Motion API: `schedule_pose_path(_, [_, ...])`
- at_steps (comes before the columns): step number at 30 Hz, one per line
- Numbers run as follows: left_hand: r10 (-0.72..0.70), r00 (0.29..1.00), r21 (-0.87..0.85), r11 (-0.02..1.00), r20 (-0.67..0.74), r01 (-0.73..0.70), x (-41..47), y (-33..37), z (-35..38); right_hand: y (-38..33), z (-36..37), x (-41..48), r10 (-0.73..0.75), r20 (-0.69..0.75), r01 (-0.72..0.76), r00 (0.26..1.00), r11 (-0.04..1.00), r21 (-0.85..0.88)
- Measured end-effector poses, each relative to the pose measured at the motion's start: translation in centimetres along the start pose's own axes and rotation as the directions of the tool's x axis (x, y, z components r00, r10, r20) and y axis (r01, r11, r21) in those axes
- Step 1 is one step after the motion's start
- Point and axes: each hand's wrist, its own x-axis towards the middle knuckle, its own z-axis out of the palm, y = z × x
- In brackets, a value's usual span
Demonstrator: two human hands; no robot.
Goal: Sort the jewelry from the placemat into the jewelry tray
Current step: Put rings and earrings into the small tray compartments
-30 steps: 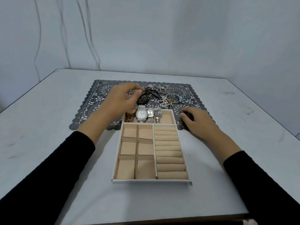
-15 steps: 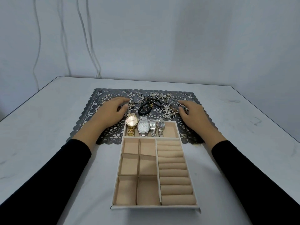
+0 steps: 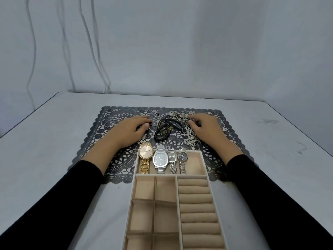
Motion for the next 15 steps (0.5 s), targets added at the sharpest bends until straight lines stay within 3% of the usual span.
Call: schedule_pose_path(15, [0.161,0.987,-0.042,0.986,0.026,-0.160,4.7,2.2,0.8,0.6,0.7,1.9,-0.124,0.092,0.119,0.988,0.991,0.053])
